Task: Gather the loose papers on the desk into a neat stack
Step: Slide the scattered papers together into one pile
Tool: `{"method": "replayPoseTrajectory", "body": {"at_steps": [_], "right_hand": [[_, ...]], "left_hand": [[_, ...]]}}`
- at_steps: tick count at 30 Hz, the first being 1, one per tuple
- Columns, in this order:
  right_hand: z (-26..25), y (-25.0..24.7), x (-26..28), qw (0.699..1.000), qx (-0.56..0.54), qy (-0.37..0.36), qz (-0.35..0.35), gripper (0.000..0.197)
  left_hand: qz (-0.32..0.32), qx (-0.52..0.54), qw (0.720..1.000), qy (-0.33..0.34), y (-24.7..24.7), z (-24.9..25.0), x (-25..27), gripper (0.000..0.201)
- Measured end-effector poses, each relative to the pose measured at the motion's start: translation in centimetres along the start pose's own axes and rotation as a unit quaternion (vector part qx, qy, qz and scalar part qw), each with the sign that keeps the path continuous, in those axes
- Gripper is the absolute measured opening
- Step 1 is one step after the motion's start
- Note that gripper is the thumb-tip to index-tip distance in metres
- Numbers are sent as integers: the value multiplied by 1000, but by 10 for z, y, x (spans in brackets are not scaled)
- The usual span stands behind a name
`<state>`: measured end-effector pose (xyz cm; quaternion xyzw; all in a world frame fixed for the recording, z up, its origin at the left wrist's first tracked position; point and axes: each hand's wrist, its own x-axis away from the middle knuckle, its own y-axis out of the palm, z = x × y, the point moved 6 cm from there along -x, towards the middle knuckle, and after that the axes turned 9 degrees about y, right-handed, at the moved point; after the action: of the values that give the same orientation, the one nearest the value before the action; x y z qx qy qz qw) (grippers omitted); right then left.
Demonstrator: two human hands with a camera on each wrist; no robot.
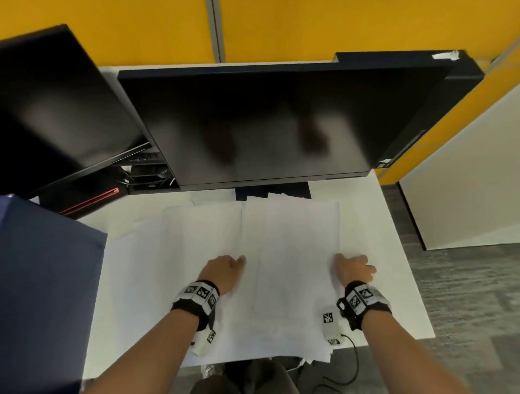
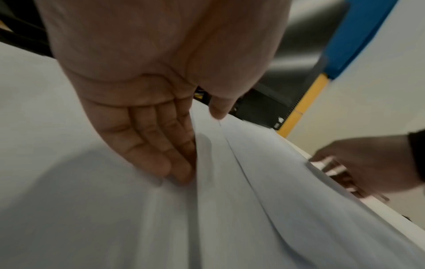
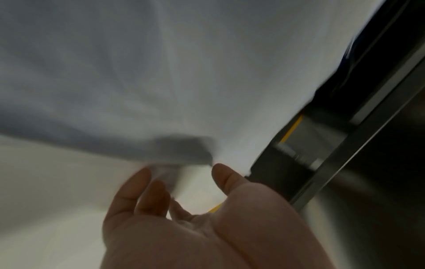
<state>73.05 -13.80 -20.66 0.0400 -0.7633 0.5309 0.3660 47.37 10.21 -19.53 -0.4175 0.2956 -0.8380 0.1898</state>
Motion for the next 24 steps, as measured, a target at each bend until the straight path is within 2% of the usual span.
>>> {"method": "replayPoseTrajectory", "body": {"at_steps": [3, 5, 6, 9, 11, 16, 19, 21, 24], "right_hand": [[-2, 34, 27, 990, 4, -113, -89, 61], [-9, 42, 40, 970, -22, -193, -145, 65], [-10, 36, 43, 965, -46, -212, -146, 67], [5, 17, 37, 971, -75, -192, -118, 66], [25, 13, 37, 976, -61, -172, -117, 66], [70, 37, 61, 972, 22, -182, -144, 51], [87, 36, 61, 979, 21, -150, -136, 59], [86, 24, 46, 987, 21, -125, -96, 68], [67, 0, 22, 992, -16, -112, -60, 65]], "left_hand": [[-42, -18, 999, 27, 35, 7, 8, 41], [-39, -22, 999, 26, 43, 11, 13, 38], [-27, -25, 999, 26, 42, 12, 16, 37], [23, -3, 1000, 12, 31, 5, 31, 36], [34, 12, 999, 11, 31, -2, 42, 34], [-16, -39, 999, 28, 67, 3, 72, 29], [-20, -22, 999, 19, 67, -2, 82, 30], [31, 32, 999, -12, 39, -21, 74, 38], [181, 60, 979, -66, -29, -69, 50, 63]]}}
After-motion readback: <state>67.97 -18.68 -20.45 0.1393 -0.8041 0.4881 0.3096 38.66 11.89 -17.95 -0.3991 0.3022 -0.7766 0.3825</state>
